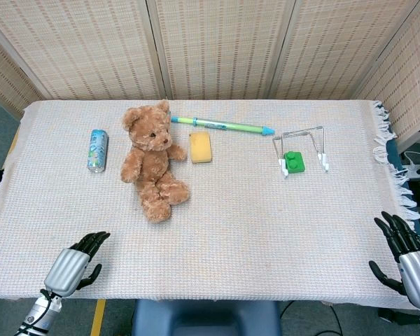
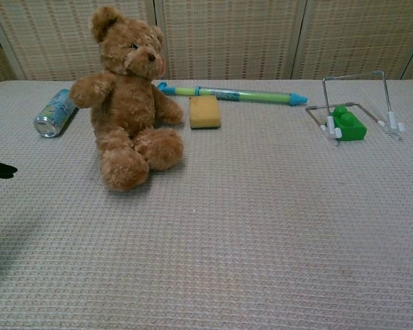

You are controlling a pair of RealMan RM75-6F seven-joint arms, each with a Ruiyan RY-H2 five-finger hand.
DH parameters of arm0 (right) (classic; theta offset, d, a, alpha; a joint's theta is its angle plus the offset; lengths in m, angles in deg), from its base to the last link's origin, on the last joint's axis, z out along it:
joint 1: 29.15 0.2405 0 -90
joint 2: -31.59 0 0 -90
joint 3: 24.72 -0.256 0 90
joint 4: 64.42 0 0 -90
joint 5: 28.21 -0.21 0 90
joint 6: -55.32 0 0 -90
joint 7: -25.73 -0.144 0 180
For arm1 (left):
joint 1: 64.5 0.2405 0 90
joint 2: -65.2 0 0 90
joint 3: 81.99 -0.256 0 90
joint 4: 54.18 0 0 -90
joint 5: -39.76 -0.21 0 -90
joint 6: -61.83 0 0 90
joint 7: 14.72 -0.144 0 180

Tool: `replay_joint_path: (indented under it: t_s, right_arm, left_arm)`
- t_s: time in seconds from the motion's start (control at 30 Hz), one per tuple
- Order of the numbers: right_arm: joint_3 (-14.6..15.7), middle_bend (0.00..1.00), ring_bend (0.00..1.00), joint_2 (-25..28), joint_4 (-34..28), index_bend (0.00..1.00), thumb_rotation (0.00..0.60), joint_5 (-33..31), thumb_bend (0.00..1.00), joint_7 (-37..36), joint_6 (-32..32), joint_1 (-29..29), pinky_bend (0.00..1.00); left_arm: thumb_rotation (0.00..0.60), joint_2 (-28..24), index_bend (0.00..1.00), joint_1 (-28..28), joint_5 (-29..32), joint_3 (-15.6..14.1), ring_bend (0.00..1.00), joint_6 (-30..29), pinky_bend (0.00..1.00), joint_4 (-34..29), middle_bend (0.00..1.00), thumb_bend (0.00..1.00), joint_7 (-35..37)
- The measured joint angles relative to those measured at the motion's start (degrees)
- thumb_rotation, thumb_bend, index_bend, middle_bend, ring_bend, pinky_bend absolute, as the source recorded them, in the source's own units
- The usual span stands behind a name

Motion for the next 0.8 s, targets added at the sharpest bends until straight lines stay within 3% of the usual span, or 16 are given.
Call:
replay_joint_path:
  t_s: [0.37,0.53,0.8]
  right_arm:
    - [0.58,0.0,0.0,0.49,-1.08,0.0,0.6,-0.15,0.18,-0.57,-1.34,0.25,0.21]
    - [0.56,0.0,0.0,0.36,-1.55,0.0,0.6,-0.72,0.18,-0.03,-2.42,0.54,0.21]
    - [1.22,0.0,0.0,0.76,-1.49,0.0,0.6,0.28,0.18,-0.78,-2.85,0.81,0.21]
  left_arm:
    - [0.6,1.39,0.05,0.29,0.66,0.89,0.13,-0.8,0.46,0.48,0.1,0.46,-0.93]
    - [0.6,5.87,0.0,0.16,4.09,5.32,0.13,-2.28,0.45,1.5,0.1,0.46,-1.06]
    - [0.6,13.67,0.0,-3.02,12.12,14.2,0.11,-2.41,0.34,2.24,0.06,0.43,-4.05]
